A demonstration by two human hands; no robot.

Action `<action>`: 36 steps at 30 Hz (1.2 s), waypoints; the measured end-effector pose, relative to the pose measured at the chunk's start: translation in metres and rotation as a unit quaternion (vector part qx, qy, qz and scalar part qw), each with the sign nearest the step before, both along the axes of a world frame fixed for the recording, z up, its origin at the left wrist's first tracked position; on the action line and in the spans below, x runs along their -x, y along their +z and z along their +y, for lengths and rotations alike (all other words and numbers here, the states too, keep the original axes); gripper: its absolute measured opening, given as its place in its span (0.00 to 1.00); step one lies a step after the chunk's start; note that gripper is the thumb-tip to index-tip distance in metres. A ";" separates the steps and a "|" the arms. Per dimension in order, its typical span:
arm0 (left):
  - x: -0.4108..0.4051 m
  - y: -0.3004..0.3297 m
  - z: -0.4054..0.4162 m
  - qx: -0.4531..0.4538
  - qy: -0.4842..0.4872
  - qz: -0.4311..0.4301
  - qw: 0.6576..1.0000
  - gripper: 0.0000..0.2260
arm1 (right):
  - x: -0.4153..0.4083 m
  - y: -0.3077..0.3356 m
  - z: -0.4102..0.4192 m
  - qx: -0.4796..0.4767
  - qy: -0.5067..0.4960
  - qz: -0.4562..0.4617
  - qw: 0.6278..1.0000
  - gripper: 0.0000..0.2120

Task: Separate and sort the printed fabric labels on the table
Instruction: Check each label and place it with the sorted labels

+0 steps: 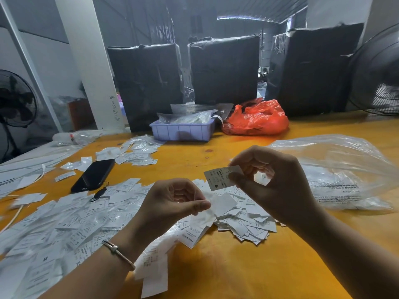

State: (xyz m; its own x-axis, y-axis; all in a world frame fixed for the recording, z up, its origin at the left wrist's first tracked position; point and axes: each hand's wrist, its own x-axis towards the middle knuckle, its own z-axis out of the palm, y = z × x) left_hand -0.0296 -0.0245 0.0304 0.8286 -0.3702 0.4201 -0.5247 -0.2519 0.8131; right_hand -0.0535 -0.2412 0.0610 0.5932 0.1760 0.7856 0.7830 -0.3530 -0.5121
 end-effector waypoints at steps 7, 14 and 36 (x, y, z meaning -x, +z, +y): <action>0.001 0.000 0.000 -0.004 0.002 -0.002 1.000 0.12 | -0.003 -0.005 0.001 0.051 -0.009 -0.004 0.999 0.07; 0.002 0.000 0.000 -0.007 -0.006 0.000 1.000 0.13 | -0.004 -0.004 -0.001 0.076 -0.012 -0.006 0.997 0.06; 0.001 0.000 0.000 -0.018 -0.016 0.012 1.000 0.09 | -0.004 -0.005 -0.001 0.130 -0.003 0.009 0.991 0.06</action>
